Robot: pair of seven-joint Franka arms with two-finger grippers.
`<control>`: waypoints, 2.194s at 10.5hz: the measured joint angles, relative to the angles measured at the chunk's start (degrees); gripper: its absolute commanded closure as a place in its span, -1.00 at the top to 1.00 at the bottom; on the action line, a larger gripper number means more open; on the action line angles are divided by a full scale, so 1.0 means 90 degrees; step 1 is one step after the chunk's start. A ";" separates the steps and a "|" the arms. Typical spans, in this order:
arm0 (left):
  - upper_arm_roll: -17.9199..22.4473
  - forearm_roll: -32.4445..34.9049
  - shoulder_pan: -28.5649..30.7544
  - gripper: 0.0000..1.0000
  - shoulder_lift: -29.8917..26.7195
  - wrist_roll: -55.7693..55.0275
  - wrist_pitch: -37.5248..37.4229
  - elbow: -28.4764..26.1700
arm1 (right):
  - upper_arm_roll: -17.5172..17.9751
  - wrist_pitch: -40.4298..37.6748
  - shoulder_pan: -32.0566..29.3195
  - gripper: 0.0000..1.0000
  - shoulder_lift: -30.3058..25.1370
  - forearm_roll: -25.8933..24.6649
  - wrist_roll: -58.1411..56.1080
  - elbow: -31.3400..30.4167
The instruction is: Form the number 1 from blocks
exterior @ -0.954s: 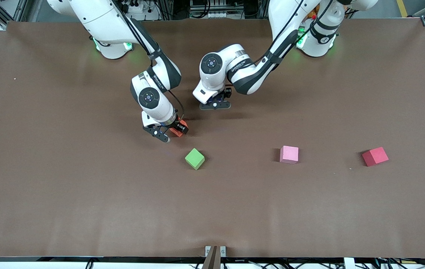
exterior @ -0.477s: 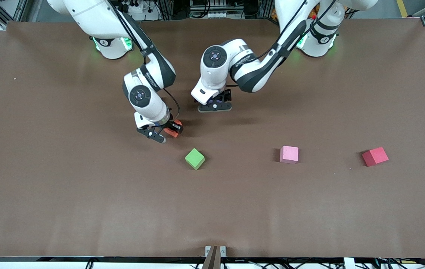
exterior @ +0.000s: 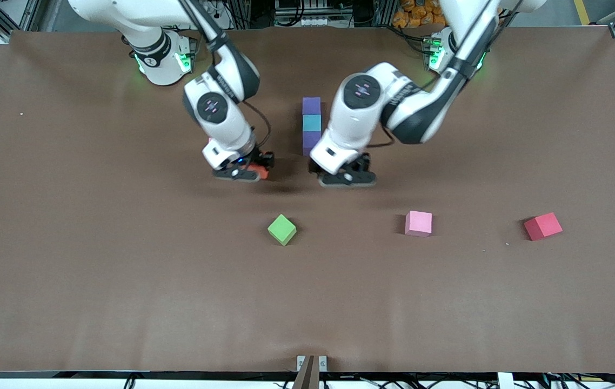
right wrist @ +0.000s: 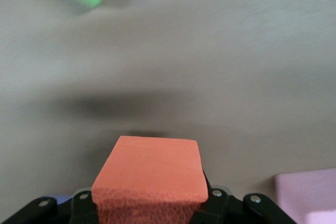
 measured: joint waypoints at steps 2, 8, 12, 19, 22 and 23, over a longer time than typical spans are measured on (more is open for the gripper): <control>0.0549 0.0000 0.0085 1.00 -0.0041 0.0589 0.0000 0.0012 | 0.0005 0.0449 0.0483 0.22 0.0077 0.0000 0.0030 -0.0003; 0.1986 -0.0002 0.0183 1.00 0.0049 0.2225 -0.0008 0.0043 | -0.0444 0.0657 0.1052 0.28 0.1082 -0.0281 -0.0022 0.1312; 0.2179 -0.0325 0.0185 1.00 0.0300 0.2280 -0.0007 0.0038 | -0.0705 -0.0961 0.1366 0.30 0.1464 -0.0283 0.0116 0.2213; 0.2220 -0.0548 0.0158 1.00 0.0864 0.3459 -0.0003 0.0008 | -0.0944 -0.0985 0.1921 0.28 0.2079 -0.0283 0.0486 0.2886; 0.2220 -0.0743 0.0156 1.00 0.0882 0.3504 -0.0003 0.0012 | -0.0952 -0.0931 0.2111 0.30 0.2104 -0.0283 0.0622 0.2891; 0.2221 -0.0749 0.0156 1.00 0.0896 0.3508 -0.0003 0.0012 | -0.0952 -0.0929 0.2177 0.31 0.2103 -0.0283 0.0666 0.2869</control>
